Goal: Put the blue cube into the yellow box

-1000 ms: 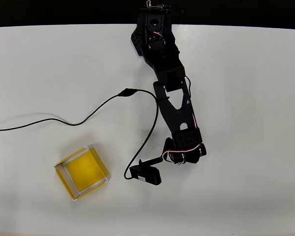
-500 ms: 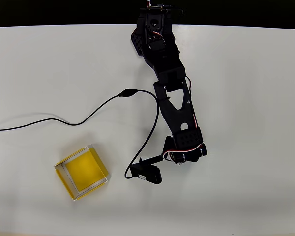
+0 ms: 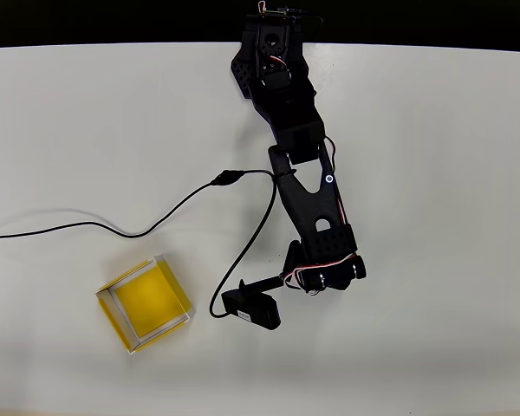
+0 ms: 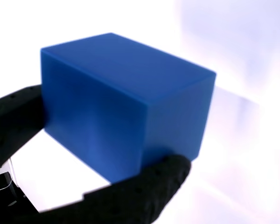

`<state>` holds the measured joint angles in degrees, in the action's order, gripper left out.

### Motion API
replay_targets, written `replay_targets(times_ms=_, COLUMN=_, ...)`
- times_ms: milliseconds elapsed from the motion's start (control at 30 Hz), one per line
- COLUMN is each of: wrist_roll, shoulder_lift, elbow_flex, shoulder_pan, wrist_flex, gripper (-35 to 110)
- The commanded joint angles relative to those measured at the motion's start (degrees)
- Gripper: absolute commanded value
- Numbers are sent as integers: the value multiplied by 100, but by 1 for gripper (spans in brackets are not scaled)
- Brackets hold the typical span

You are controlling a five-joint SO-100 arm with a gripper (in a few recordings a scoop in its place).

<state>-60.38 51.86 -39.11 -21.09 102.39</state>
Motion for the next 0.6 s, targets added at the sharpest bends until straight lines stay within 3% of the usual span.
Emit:
replay_targets(times_ms=0, wrist_roll=26, shoulder_lift=1723, elbow_flex=-220, shoulder_pan=9, wrist_flex=123, gripper=0)
replay_targets(times_ms=567, wrist_roll=-158, shoulder_lift=3973, elbow_flex=-2408, shoulder_pan=844, wrist_flex=123, gripper=0)
